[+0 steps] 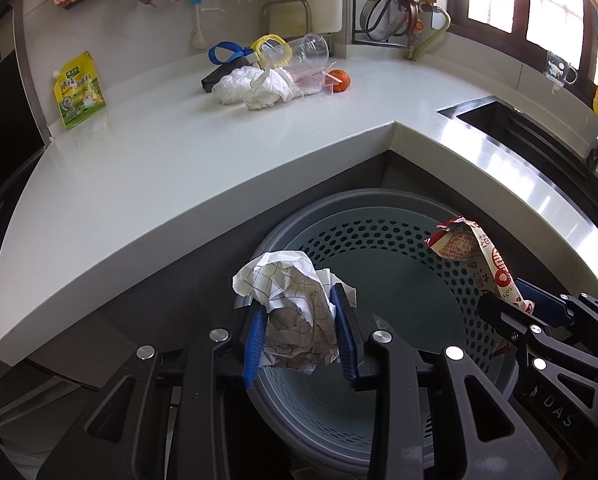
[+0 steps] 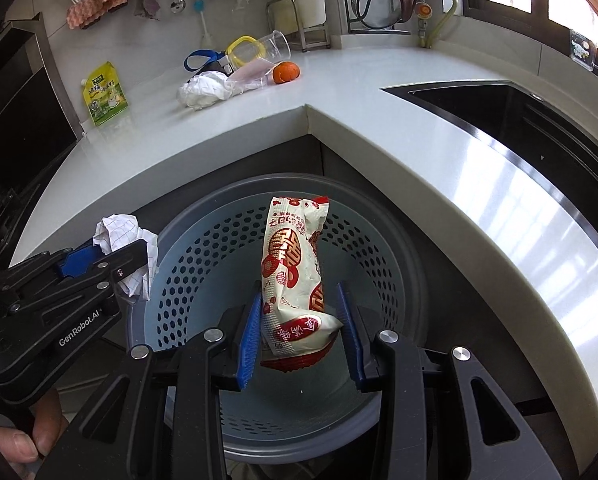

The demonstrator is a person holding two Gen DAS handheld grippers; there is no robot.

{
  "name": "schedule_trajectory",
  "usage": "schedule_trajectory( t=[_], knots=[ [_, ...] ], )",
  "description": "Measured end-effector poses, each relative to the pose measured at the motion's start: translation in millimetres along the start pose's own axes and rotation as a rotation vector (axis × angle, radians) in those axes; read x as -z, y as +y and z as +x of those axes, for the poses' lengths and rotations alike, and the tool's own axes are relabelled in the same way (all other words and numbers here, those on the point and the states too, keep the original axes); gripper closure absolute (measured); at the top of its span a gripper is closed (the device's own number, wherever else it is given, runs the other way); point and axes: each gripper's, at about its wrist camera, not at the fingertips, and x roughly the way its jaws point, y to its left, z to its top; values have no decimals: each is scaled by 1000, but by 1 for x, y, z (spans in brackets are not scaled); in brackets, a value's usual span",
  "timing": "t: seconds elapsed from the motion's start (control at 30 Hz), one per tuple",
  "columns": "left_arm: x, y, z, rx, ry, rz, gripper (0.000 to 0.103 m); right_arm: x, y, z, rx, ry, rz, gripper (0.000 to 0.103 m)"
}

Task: Collect trash
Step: 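Carry the snack wrapper and crumpled paper over the grey trash bin with both tools, then open both tools to drop the wrapper and paper into the bin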

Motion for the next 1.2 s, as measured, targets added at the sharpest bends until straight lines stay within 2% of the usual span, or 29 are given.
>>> schedule_trajectory(
  t=[0.33, 0.4, 0.57, 0.77, 1.2],
  knots=[
    [2, 0, 9, 23, 18, -4, 66, 5, -2, 8, 1, 28, 7, 68],
    [2, 1, 10, 19, 13, -9, 61, 5, -2, 9, 7, 26, 10, 67],
    [6, 6, 7, 13, 0, -21, 45, 7, -5, 9, 19, 17, 19, 52],
    [6, 8, 2, 0, -22, -20, 36, 7, -8, 6, 21, 1, 37, 51],
    [7, 15, 1, -4, -17, -44, 26, 8, -12, 2, 16, -15, 62, 45]
  ],
)
